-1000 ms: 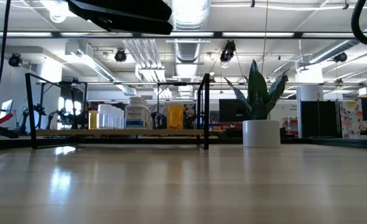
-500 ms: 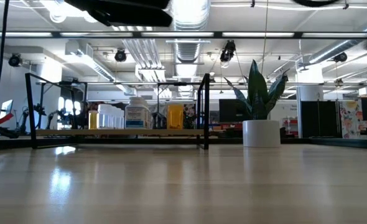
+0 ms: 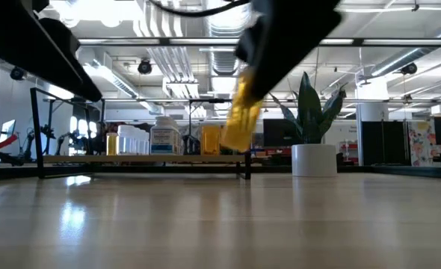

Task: Pick and place medicine bottles onto shelf by color
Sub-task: Put the small orange medicine container on the shelf

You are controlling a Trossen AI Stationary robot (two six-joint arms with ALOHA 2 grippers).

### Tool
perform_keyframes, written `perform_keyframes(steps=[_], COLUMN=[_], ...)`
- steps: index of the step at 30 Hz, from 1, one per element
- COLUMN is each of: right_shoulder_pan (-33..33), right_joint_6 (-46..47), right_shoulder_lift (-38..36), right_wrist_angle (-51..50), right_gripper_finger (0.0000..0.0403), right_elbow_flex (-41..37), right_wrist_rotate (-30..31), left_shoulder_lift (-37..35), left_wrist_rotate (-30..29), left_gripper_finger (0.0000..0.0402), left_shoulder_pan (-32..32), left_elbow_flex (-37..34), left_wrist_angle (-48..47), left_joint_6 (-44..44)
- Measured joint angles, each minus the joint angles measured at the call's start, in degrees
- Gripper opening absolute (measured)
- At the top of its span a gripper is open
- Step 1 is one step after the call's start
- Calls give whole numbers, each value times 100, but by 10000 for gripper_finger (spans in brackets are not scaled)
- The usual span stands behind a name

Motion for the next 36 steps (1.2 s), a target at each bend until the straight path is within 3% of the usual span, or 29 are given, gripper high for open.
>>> perform_keyframes(steps=[9, 17, 22, 30, 36], right_shoulder_pan=[-522, -616, -616, -596, -386], right_joint_6=[-561, -887, -1036, -1250, -1000], right_shoulder_lift=[1441, 2258, 2349, 1946, 1016], right_wrist_angle=[-1461, -2129, -2152, -2261, -2115], right_gripper_finger=[112, 109, 129, 202, 209], right_elbow_flex=[2059, 3087, 3239, 3163, 2096], right_wrist_rotate=[-61, -412, -410, -410, -111], left_shoulder_lift=[83, 90, 90, 90, 129], left_wrist_rotate=[-9, -9, -8, -103, -808], left_gripper_finger=[288, 288, 288, 288, 288], left_shoulder_pan=[-91, -109, -165, -204, -355], left_elbow_flex=[-98, -121, -124, -124, -214], left_wrist_angle=[47, 56, 69, 79, 279], left_joint_6=[-169, -167, -167, -167, -148])
